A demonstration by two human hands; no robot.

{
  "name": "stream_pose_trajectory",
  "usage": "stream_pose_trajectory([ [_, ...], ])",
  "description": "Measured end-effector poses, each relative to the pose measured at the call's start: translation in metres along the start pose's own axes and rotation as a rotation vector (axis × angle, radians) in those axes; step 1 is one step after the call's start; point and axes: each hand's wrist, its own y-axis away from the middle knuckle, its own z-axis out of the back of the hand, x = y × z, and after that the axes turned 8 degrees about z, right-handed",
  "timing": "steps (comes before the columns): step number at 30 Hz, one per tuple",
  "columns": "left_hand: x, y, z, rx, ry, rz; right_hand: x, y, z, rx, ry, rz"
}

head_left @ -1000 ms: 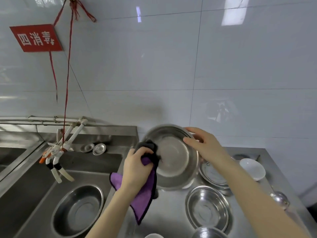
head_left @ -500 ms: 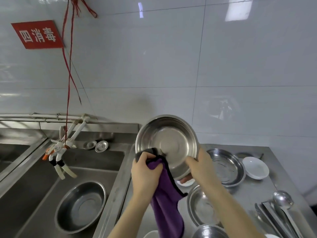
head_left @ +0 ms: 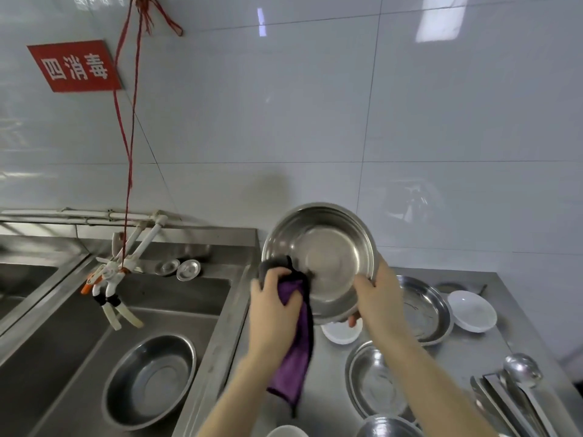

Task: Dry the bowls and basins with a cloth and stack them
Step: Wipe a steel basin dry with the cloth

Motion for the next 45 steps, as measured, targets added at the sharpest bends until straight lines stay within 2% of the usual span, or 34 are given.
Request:
stream_pose_trajectory([
  [1,-0.001,0.009,-0.006,0.007,0.081,0.065,0.0,0.003,-0.006,-0.04,-0.042,0.0],
  [3,-0.001,0.014,-0.01,-0.012,0.174,0.143,-0.001,0.009,-0.012,-0.013,-0.081,-0.024],
  [7,0.003,-0.001,0.002,-0.052,0.056,0.077,0.003,0.005,0.009,0.161,-0.047,-0.084],
  [9,0.006,-0.011,0.011,-0.018,-0.084,-0.029,0.012,-0.001,0.027,0.286,0.046,-0.091],
  [12,0.009,-0.025,0.021,0.204,-0.325,-0.345,0.03,-0.013,0.051,0.576,0.26,-0.139],
  [14,0.01,-0.03,0.022,0.285,-0.399,-0.448,0.035,-0.022,0.054,0.67,0.358,-0.134],
  [17,0.011,-0.033,0.021,0.106,-0.318,-0.369,0.031,-0.026,0.047,0.43,0.305,-0.05],
  [20,0.011,-0.026,0.017,-0.094,-0.13,-0.146,0.02,-0.006,0.029,0.251,0.187,-0.023],
  [22,0.008,-0.017,0.013,-0.145,0.071,0.054,0.012,0.014,0.009,0.223,0.056,-0.069],
  [24,0.006,-0.005,0.005,-0.114,0.165,0.138,0.004,0.027,-0.008,0.15,-0.03,-0.1],
  [26,0.006,0.003,-0.002,-0.073,0.155,0.135,0.0,0.028,-0.015,0.057,-0.067,-0.107],
  [28,0.006,0.002,-0.002,-0.071,0.114,0.099,0.002,0.023,-0.011,0.05,-0.076,-0.127],
  [32,0.007,-0.018,0.013,-0.042,-0.065,-0.041,0.016,0.006,0.019,0.247,0.081,-0.127],
  [35,0.003,-0.035,0.025,0.112,-0.333,-0.302,0.025,-0.008,0.044,0.483,0.238,-0.135],
  [37,0.001,-0.041,0.028,0.171,-0.421,-0.445,0.027,-0.013,0.049,0.54,0.291,-0.134],
  [38,0.001,-0.044,0.028,0.153,-0.411,-0.461,0.026,-0.013,0.048,0.516,0.28,-0.126],
  [41,0.0,-0.046,0.024,0.026,-0.278,-0.352,0.022,-0.008,0.037,0.333,0.218,-0.023],
  [45,-0.003,-0.018,0.004,0.05,-0.018,0.015,0.008,-0.001,0.013,0.056,-0.046,-0.05],
])
